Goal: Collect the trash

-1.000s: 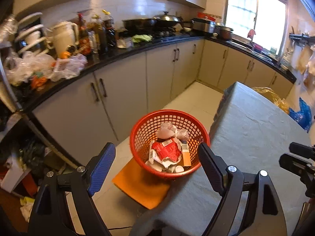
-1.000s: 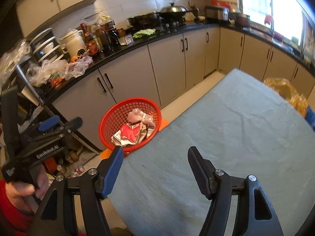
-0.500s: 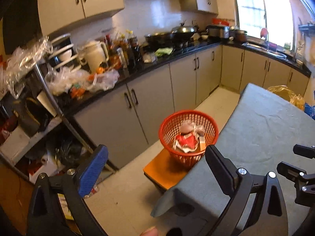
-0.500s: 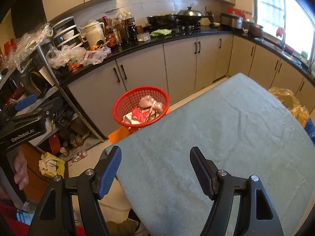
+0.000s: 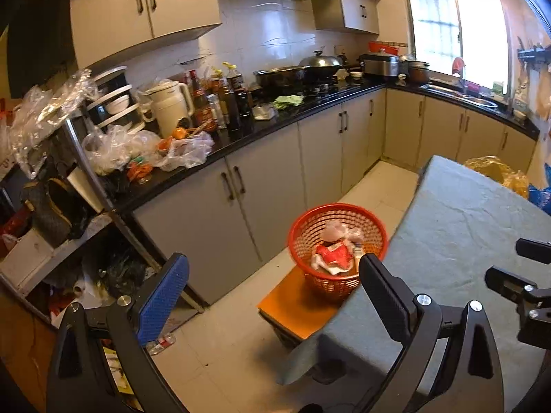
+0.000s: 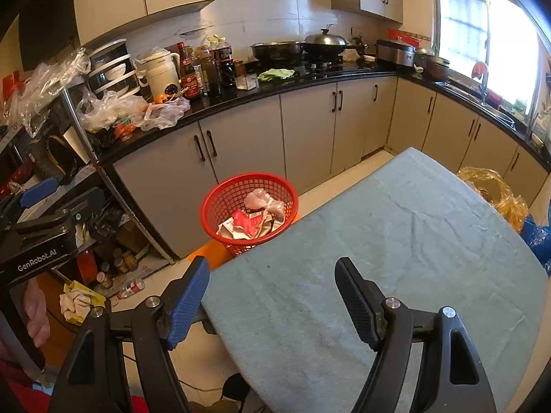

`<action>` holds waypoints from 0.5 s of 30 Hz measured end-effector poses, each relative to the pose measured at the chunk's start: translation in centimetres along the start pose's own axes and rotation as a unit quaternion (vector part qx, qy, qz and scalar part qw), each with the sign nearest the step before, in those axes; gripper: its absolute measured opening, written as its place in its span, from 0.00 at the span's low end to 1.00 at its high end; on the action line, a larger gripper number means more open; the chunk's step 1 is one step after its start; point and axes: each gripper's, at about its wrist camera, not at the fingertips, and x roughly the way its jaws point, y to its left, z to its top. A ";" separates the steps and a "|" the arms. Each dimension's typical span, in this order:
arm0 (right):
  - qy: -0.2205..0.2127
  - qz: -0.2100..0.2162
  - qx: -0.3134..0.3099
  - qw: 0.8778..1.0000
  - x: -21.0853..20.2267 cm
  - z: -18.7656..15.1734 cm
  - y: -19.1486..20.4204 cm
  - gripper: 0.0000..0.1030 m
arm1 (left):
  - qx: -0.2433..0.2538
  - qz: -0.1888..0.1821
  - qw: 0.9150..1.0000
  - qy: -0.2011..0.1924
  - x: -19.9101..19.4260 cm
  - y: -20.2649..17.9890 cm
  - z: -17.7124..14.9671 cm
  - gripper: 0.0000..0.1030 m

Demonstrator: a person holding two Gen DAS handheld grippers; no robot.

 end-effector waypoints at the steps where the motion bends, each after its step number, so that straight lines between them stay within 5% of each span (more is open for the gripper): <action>1: 0.002 0.002 0.000 1.000 0.1 -0.1 0.3 0.77 | 0.001 0.002 1.000 0.002 0.0 0.1 -0.1 0.96; 15: 0.000 0.000 -0.018 1.000 -0.3 -0.2 1.3 0.78 | -0.021 -0.002 1.000 0.013 0.2 1.3 -0.9 0.95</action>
